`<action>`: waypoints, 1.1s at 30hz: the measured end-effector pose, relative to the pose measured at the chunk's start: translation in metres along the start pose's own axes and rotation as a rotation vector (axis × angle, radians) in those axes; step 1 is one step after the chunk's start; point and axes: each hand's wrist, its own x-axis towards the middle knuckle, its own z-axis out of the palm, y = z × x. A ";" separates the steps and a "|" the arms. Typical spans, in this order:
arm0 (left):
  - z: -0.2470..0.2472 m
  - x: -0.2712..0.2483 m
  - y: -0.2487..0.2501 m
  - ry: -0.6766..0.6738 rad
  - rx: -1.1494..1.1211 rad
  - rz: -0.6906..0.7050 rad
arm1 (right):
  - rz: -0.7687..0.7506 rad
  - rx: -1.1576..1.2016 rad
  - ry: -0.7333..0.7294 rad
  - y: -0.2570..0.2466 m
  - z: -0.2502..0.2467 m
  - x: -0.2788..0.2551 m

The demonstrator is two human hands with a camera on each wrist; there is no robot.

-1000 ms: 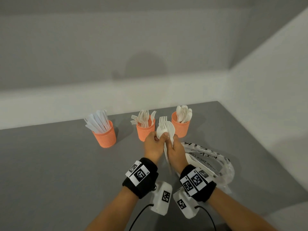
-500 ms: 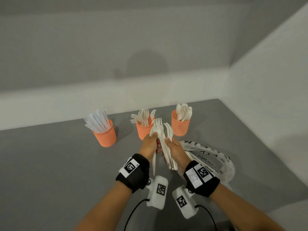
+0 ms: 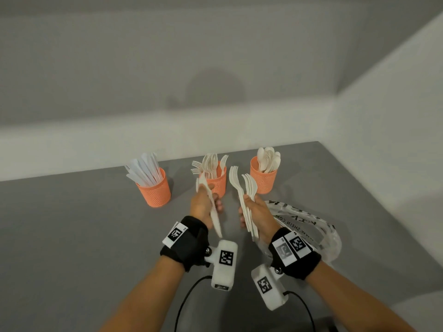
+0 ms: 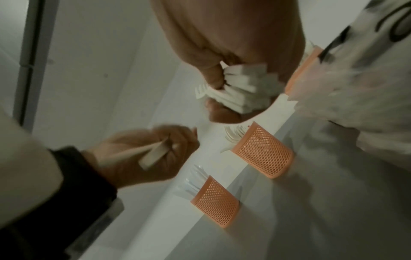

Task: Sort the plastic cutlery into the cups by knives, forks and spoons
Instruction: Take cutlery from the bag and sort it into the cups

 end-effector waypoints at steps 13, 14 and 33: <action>0.010 -0.004 -0.014 -0.161 0.403 0.260 | -0.020 0.028 -0.222 -0.011 0.009 -0.014; 0.011 -0.002 -0.014 -0.143 0.398 0.263 | -0.035 0.015 -0.220 -0.012 0.009 -0.016; 0.010 0.006 -0.034 -0.368 0.138 0.060 | -0.572 -0.955 0.103 -0.004 0.014 -0.025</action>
